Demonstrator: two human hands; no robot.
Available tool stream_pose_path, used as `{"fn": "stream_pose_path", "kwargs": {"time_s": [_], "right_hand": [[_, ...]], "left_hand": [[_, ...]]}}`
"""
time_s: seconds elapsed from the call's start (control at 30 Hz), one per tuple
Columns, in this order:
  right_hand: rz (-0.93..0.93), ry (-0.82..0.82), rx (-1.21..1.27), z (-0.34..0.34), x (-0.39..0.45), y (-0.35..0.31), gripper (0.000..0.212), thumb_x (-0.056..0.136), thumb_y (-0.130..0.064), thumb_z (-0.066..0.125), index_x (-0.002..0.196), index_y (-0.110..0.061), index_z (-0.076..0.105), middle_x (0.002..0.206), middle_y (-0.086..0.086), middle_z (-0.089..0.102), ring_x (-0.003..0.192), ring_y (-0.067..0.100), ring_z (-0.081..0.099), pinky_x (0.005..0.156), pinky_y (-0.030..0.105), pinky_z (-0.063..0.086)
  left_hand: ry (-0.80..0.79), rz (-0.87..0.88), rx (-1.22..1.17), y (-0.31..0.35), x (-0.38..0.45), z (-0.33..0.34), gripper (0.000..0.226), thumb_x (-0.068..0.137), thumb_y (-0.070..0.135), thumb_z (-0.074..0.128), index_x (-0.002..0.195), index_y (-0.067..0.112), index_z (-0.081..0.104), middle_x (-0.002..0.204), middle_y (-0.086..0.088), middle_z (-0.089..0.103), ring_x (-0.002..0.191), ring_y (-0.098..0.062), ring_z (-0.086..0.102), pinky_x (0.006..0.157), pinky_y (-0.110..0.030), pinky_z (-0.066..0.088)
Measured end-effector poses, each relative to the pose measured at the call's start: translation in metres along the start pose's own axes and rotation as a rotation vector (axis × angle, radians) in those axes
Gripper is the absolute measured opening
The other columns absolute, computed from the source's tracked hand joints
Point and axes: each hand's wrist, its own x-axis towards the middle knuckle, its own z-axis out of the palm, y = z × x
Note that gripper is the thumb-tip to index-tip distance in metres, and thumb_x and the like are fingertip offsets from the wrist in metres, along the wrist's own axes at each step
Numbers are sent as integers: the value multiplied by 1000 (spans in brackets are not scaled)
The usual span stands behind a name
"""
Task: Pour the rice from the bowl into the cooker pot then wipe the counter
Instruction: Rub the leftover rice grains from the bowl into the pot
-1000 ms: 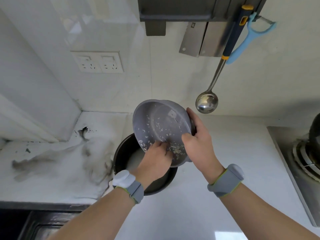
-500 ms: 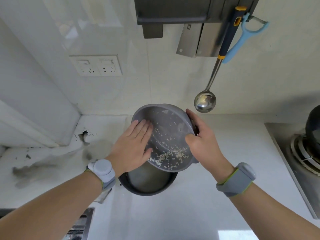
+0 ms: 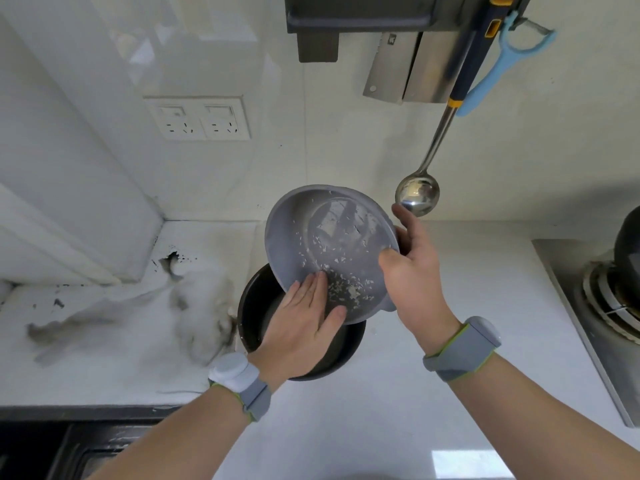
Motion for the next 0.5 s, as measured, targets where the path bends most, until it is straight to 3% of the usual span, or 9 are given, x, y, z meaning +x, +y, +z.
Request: {"fn": "stream_pose_path", "kwargs": {"time_s": [0.1,0.2,0.27,0.37,0.5], "right_hand": [[-5,-20,-41,3,0,1,75,76,-12,50,149,-31,46,115,-8,73,103,7,71,91,27,57],[-50,-57,-112,4,0,-1,78,75,-12,51,151,-30,47,134,-6,68,125,14,65,109,39,53],[-87,-63,-118,6,-1,-4,76,75,-10,50,149,-30,49,139,-4,66,130,15,62,113,43,51],[-155,-71,-115,11,-2,-9,74,74,-7,49,143,-34,52,137,-7,67,128,10,63,111,39,53],[-201,-70,-69,11,-2,-18,72,74,-5,49,139,-35,54,135,-6,68,126,12,65,109,41,54]], "left_hand": [[-33,-71,-241,11,0,6,83,99,68,5,166,19,7,173,3,18,158,-8,10,126,-24,0],[34,-148,-385,12,4,-2,69,98,49,30,162,27,22,156,2,46,139,-20,40,120,-39,32],[74,-155,-364,12,7,-8,65,94,41,33,158,28,30,143,0,54,127,-22,48,112,-42,40],[126,-144,-339,17,15,-14,67,88,35,33,154,25,35,141,-1,53,124,-22,48,110,-37,40],[166,-111,-379,29,23,-20,62,91,30,36,153,27,33,153,3,40,134,-17,39,107,-24,26]]}}
